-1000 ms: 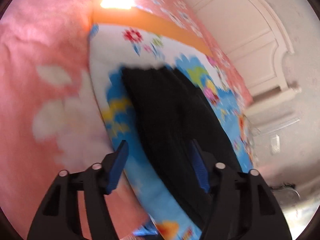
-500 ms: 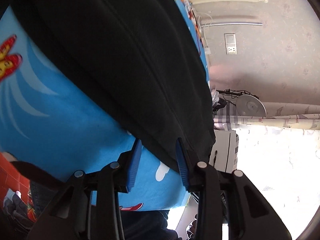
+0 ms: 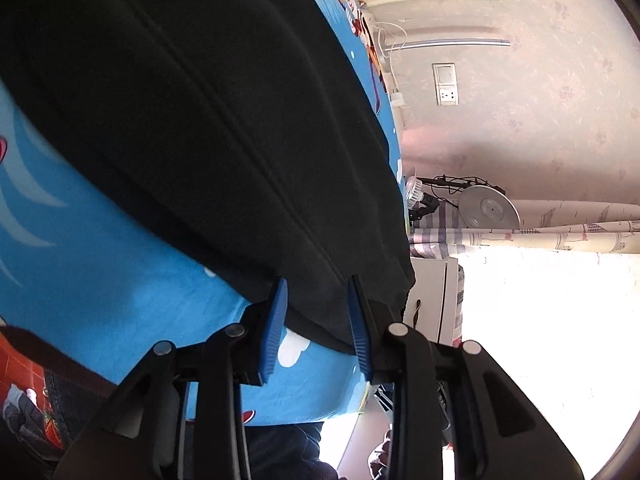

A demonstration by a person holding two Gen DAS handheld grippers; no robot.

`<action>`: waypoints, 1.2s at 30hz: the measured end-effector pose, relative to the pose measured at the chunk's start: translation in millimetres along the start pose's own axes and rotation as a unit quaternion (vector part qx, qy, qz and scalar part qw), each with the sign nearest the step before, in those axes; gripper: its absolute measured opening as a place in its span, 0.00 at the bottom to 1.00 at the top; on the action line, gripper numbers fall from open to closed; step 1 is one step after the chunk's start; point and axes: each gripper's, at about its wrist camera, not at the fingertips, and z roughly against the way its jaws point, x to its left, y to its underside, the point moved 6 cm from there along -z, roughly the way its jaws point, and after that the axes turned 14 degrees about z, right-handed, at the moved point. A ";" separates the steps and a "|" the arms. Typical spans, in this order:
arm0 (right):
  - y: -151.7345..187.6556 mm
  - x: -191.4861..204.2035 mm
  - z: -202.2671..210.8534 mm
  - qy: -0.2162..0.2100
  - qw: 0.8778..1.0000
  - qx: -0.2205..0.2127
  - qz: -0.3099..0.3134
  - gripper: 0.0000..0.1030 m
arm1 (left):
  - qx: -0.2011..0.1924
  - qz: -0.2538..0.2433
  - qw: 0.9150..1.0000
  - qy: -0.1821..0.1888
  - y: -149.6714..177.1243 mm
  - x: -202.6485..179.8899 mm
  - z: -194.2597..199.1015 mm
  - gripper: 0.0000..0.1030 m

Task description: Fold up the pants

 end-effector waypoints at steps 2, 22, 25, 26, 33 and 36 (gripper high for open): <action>0.2 -1.5 1.0 -0.009 1.000 0.000 -0.010 0.50 | 0.009 0.013 1.000 -0.004 -0.7 8.6 -3.5 0.29; -2.4 14.9 -16.8 -0.049 0.998 0.029 -0.031 0.51 | -0.010 -0.030 0.999 0.004 -2.2 -26.3 -10.2 0.06; 0.5 19.1 -30.8 -0.059 0.997 0.045 -0.033 0.51 | -0.010 -0.032 0.999 0.009 -2.7 -31.8 -6.1 0.05; 0.9 18.9 -31.2 -0.061 0.997 0.046 -0.033 0.51 | -0.011 -0.036 0.999 0.010 -2.6 -34.3 -4.8 0.05; -7.2 22.8 -46.8 -0.065 0.996 0.044 -0.029 0.51 | -0.013 -0.047 0.999 0.021 -0.9 -47.2 4.2 0.05; -10.8 19.6 -48.5 -0.058 0.998 0.029 -0.027 0.48 | -0.013 -0.048 0.999 0.022 -2.8 -44.6 9.4 0.05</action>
